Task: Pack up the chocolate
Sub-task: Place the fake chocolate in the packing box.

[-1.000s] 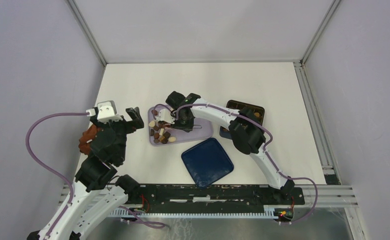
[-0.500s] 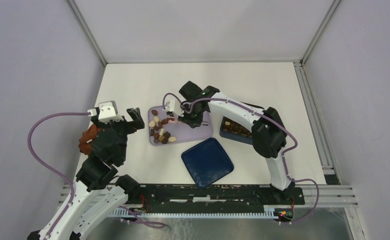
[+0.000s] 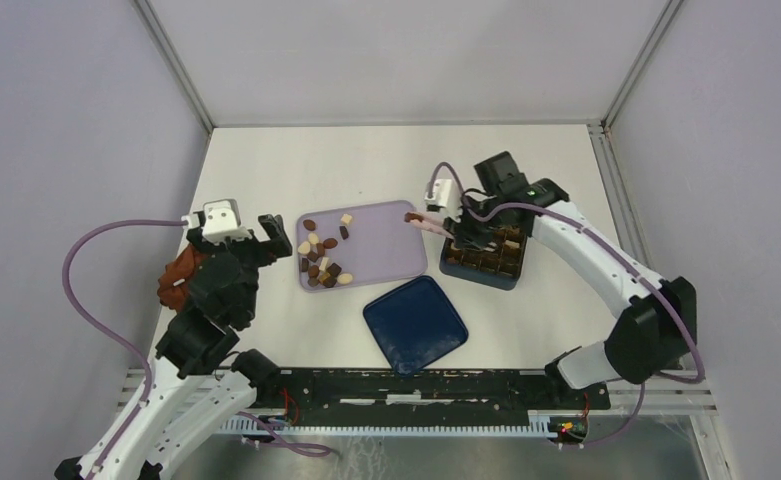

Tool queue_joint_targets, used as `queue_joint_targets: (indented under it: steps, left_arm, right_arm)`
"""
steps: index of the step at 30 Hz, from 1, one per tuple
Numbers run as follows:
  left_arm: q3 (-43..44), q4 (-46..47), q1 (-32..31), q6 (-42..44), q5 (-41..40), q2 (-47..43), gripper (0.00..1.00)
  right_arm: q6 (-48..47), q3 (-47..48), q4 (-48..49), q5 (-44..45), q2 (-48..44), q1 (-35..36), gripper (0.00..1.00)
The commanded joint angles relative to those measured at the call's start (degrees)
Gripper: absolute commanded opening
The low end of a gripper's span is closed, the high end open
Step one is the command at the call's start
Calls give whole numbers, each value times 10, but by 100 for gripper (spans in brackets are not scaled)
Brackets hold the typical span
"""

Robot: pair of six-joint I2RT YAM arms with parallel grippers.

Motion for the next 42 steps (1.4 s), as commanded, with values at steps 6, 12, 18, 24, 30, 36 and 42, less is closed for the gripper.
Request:
queue_joint_targets:
  steps: [6, 12, 18, 24, 30, 36, 42]
  left_arm:
    - [0, 9, 2, 24, -11, 25, 99]
    - [0, 6, 3, 23, -13, 35, 99]
    - [1, 5, 3, 24, -13, 42, 99]
    - [1, 5, 3, 23, -12, 44, 99]
    - [2, 4, 3, 23, -10, 43, 99]
    - [2, 4, 3, 23, -8, 42, 99]
    - [3, 3, 3, 23, -8, 42, 99]
  right_arm:
    - [-72, -154, -44, -31, -139, -166, 8]
    - [-132, -206, -78, -10, -149, -258, 10]
    - [-166, -235, -87, 3, -130, -304, 11]
    - [-173, -244, -88, 3, -114, -307, 13]
    - [-165, -253, -72, 25, -101, -307, 15]
    - [-161, -260, -68, 36, -92, -308, 18]
    - [-158, -258, -65, 41, -86, -309, 28]
